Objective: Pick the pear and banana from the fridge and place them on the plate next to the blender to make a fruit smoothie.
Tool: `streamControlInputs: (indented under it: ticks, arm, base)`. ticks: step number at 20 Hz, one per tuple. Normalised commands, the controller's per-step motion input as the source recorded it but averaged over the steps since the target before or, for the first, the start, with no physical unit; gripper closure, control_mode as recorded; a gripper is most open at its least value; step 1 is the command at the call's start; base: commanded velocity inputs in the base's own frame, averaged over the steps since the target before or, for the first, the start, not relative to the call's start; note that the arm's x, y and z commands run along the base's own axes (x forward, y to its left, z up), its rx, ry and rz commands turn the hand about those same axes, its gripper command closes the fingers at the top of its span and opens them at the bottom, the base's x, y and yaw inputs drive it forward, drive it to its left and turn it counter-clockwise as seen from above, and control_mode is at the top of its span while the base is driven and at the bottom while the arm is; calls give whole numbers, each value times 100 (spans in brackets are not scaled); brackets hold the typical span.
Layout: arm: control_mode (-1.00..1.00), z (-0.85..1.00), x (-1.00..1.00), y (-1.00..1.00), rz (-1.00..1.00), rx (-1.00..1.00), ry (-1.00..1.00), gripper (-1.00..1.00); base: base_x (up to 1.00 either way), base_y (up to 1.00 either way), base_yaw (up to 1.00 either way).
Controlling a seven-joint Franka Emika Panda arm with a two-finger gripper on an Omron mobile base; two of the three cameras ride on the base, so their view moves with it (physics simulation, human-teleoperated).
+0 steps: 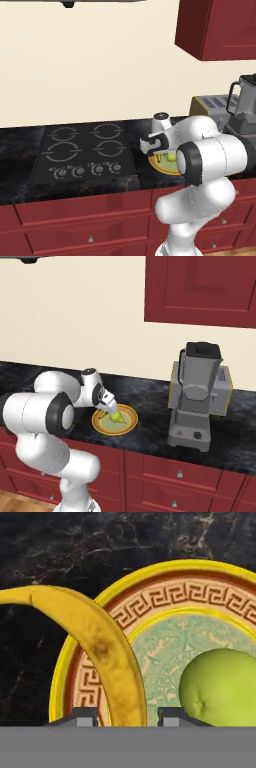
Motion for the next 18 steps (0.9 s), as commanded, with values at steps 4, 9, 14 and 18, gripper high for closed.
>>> streamControlInputs:
  ticks: [4, 9, 14, 18]
  arm:
    - [-100, 43, -46, -5, -2, 0, 0, -100]
    - [-100, 97, -84, -4, 0, 0, -19, -100]
    - [-100, 98, -100, -14, 0, 0, -27, -100]
    - [-100, 98, -100, -7, 0, 0, -34, -100]
  base:
    - [0, 0, 0]
    - [0, 0, 0]
    - [0, 0, 0]
    - [0, 0, 0]
